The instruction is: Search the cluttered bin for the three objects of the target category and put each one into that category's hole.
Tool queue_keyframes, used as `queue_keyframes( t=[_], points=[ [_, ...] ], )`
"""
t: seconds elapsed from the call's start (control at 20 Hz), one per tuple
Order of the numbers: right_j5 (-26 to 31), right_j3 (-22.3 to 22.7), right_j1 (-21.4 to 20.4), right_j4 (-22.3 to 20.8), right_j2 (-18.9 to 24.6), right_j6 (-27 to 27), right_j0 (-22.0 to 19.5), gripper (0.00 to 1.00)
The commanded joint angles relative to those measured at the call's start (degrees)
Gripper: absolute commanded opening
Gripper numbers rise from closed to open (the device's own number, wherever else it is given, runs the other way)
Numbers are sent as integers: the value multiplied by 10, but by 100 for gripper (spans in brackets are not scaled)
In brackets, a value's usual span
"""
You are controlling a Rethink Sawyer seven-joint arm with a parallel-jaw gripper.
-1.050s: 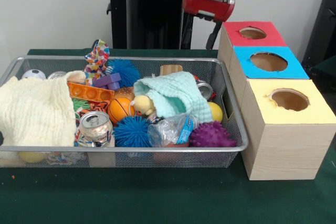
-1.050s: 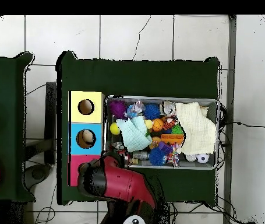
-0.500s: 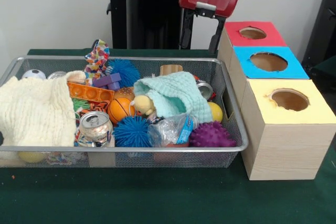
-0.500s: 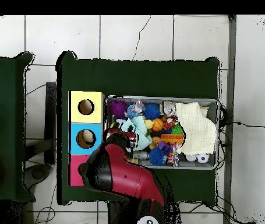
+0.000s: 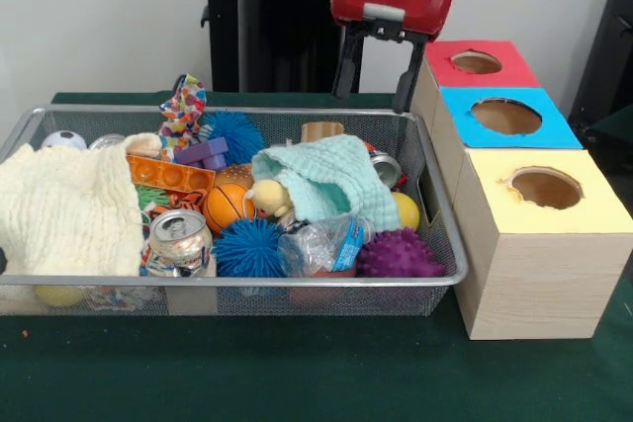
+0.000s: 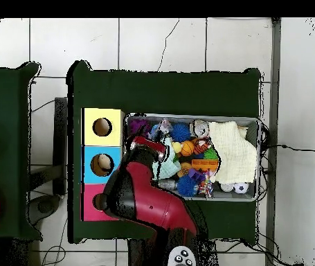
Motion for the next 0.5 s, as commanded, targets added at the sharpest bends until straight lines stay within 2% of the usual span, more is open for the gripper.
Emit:
queue_keyframes(
  t=[0.05, 0.2, 0.5],
  points=[
    [-75, -1, 73, 6, 87, 212, -41, 100],
    [-101, -13, 96, -12, 97, 219, -52, 100],
    [-141, -29, 138, -4, 103, 240, -52, 100]
  ],
)
